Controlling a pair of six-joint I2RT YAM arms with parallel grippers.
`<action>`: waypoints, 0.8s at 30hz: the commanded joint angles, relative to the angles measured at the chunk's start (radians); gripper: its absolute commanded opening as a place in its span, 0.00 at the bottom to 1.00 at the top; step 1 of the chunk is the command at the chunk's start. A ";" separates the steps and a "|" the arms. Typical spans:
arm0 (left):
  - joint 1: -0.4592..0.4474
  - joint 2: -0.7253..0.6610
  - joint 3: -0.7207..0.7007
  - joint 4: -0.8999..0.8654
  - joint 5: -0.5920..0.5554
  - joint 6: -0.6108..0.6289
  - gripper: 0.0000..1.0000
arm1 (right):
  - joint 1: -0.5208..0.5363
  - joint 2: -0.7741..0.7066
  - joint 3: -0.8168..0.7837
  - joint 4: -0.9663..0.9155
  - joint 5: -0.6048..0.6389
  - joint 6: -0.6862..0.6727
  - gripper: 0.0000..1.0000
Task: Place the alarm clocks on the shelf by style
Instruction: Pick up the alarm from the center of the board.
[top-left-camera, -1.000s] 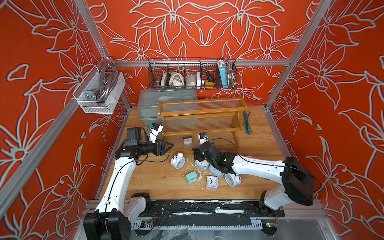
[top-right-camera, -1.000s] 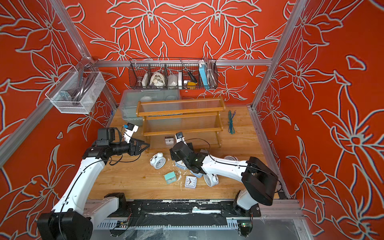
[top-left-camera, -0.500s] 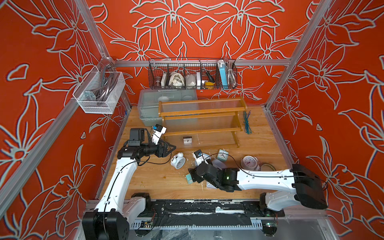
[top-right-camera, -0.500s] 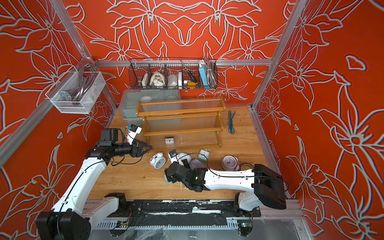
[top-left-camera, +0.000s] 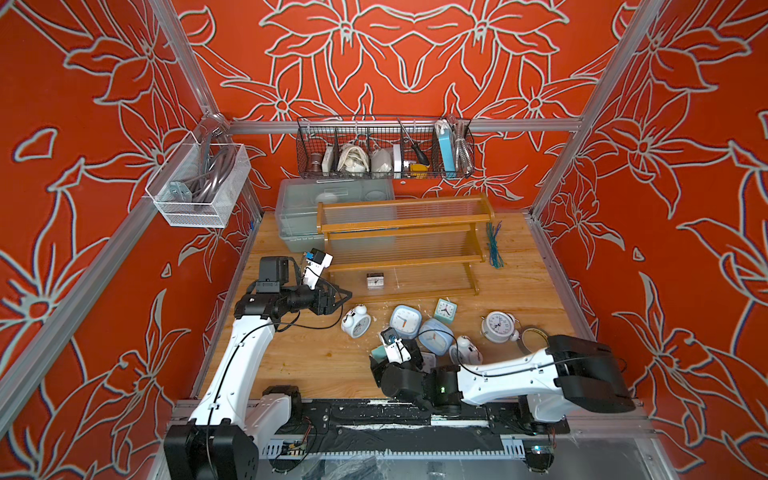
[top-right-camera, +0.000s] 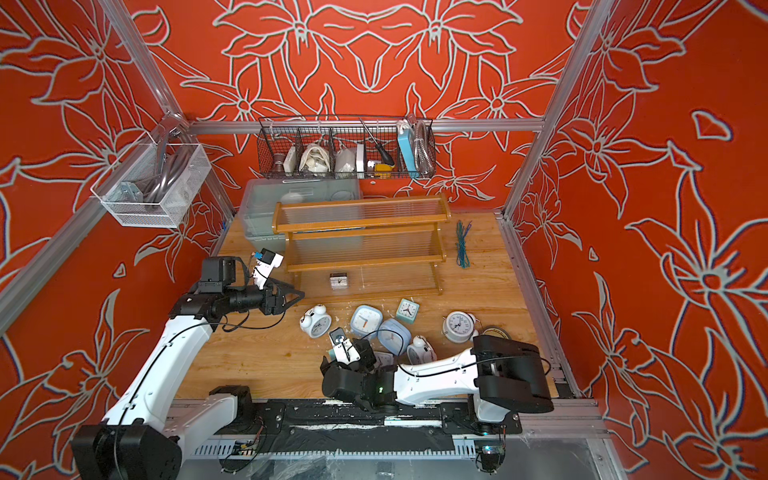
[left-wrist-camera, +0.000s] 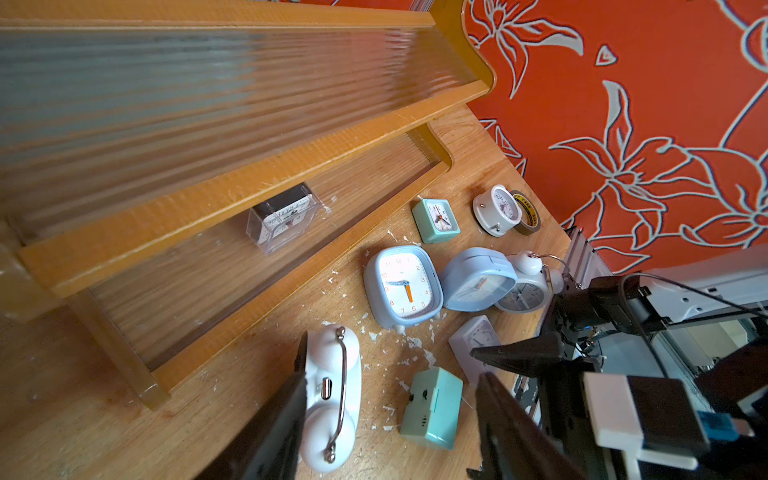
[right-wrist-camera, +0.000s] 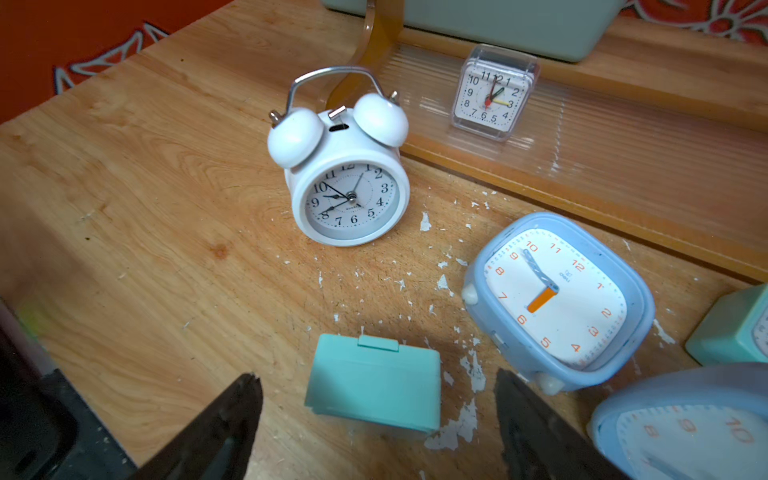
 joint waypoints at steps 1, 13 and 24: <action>-0.005 -0.016 -0.014 0.010 0.008 -0.001 0.66 | 0.016 0.042 -0.018 0.078 0.086 0.043 0.92; -0.005 -0.011 -0.017 0.012 0.005 0.001 0.66 | 0.016 0.124 -0.027 0.135 0.092 0.055 0.85; -0.004 -0.009 -0.016 0.011 -0.001 -0.001 0.66 | 0.014 0.144 -0.030 0.155 0.087 0.054 0.78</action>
